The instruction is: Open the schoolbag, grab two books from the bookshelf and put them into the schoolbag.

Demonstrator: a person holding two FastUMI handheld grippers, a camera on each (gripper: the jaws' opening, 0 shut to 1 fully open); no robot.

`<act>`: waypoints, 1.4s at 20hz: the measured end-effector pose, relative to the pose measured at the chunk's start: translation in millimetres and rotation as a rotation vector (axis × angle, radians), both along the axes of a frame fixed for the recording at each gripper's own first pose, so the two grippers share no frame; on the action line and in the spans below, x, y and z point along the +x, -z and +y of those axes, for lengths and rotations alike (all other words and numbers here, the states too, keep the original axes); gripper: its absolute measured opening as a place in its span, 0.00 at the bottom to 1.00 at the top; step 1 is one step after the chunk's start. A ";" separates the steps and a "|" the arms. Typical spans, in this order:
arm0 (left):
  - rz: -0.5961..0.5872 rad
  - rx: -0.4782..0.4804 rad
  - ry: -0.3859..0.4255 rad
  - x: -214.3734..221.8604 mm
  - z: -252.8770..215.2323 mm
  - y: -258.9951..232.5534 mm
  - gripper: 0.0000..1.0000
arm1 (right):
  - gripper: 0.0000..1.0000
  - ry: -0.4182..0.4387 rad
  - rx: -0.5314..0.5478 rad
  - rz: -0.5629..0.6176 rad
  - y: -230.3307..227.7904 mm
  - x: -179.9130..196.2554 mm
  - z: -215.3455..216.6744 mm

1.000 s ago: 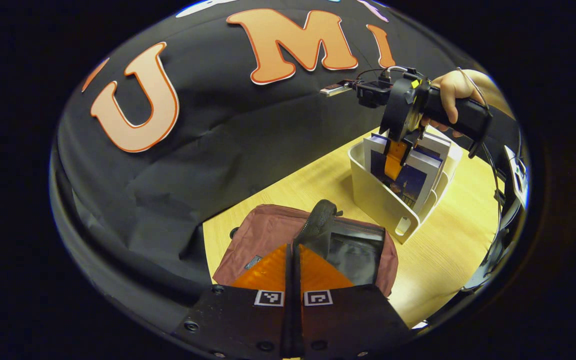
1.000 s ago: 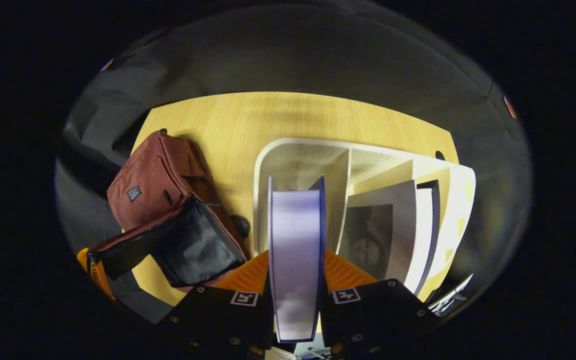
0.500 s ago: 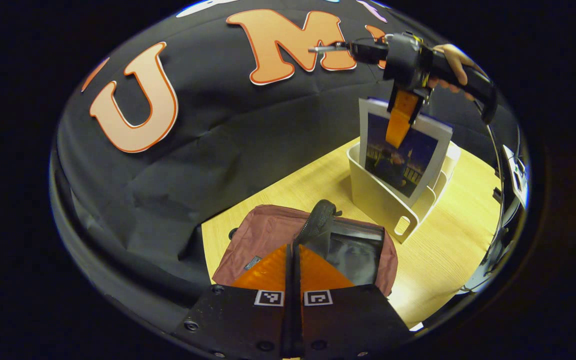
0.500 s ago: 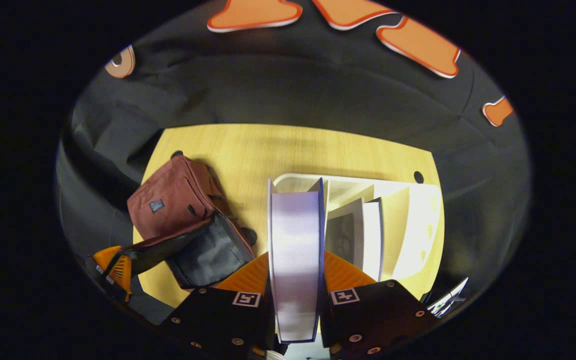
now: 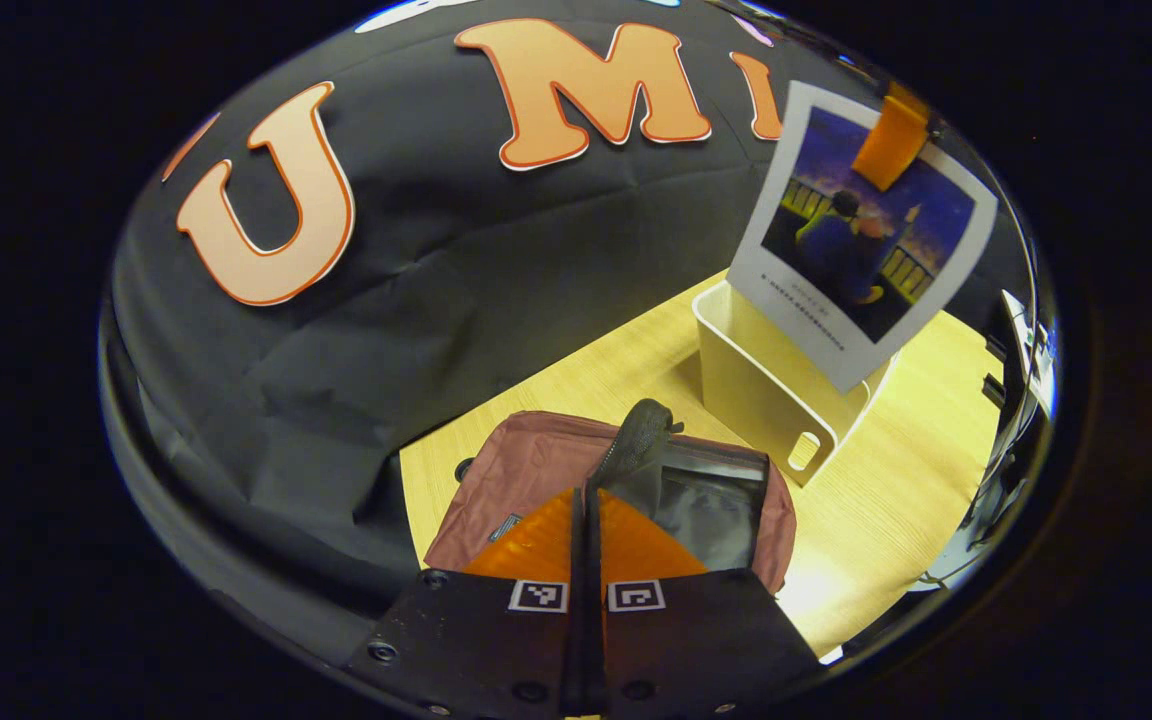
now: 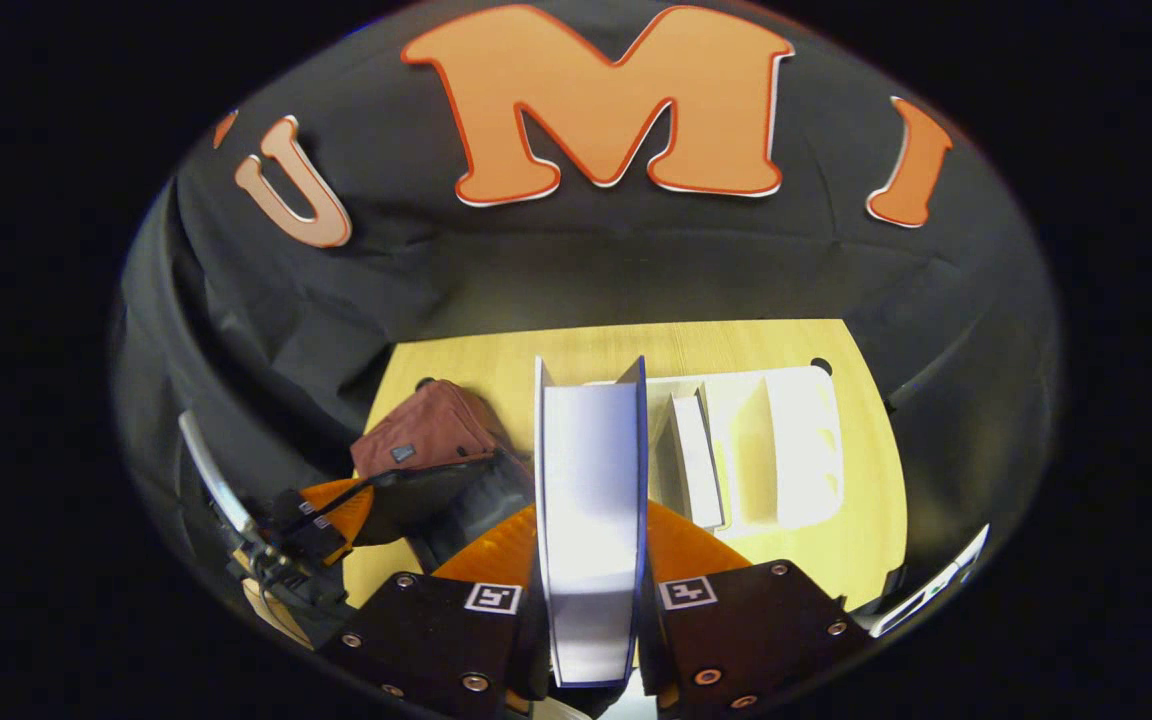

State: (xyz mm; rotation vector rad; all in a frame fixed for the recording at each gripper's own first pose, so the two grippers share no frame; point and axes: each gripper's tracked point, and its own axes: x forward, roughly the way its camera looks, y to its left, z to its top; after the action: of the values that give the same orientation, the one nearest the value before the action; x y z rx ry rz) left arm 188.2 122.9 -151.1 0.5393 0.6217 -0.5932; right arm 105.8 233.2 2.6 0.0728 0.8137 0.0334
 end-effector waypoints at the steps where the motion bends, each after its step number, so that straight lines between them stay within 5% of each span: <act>1: -0.001 0.000 0.003 0.0 -0.2 0.2 0.01 | 0.35 0.006 0.050 -0.012 0.3 -12.2 -1.1; 7: 0.000 0.004 0.019 -3.4 -5.6 -3.8 0.01 | 0.35 0.144 0.418 -0.082 63.9 -59.5 3.7; 13: -0.014 0.023 0.026 -5.7 -15.2 -12.3 0.01 | 0.35 0.173 0.716 -0.093 126.1 -63.2 47.0; 20: -0.005 0.025 0.021 -10.7 -26.5 -13.6 0.01 | 0.35 0.220 0.829 -0.044 209.4 -11.4 100.9; 28: 0.004 0.019 0.042 -24.4 -38.6 -10.5 0.00 | 0.35 0.285 0.866 -0.031 246.3 44.5 160.4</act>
State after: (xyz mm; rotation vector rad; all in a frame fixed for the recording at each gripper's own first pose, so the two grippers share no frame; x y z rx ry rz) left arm 163.8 84.3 -140.7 0.5699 0.6217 -0.6291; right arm 150.3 393.5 -243.7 1.0010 0.7028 0.1158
